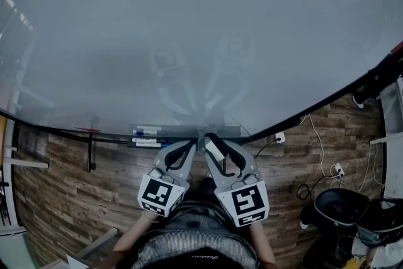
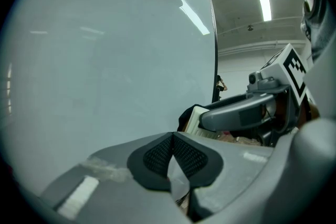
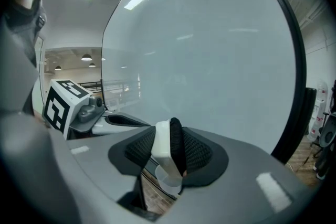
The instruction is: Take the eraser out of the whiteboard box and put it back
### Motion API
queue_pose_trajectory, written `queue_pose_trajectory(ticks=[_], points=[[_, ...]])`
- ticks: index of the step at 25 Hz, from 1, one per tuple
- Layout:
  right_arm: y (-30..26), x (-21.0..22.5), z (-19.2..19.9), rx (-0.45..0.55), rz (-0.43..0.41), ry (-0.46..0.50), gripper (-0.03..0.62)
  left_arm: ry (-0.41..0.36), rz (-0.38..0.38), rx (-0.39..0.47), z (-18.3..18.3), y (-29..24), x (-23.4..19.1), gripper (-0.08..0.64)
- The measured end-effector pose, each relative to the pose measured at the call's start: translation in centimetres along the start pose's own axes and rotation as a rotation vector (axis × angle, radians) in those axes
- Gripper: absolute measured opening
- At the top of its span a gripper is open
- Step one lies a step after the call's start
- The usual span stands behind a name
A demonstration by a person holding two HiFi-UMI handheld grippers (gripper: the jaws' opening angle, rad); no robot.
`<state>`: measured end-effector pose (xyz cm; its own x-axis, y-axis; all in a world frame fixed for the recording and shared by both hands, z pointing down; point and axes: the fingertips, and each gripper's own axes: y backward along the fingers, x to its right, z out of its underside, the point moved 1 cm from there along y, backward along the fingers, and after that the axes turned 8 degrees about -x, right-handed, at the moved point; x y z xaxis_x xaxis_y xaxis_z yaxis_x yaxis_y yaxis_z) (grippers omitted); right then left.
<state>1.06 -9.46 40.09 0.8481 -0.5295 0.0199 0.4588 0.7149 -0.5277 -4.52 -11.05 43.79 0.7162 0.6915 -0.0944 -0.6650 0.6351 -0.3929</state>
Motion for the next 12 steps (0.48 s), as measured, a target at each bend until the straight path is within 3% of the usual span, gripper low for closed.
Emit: queue_pose_trajectory(ticks=[12], points=[[-4.5, 0.8, 4.5, -0.07, -0.013, 0.019, 0.163, 0.023, -0.036, -0.015, 0.9, 0.3, -0.6, 0.005]])
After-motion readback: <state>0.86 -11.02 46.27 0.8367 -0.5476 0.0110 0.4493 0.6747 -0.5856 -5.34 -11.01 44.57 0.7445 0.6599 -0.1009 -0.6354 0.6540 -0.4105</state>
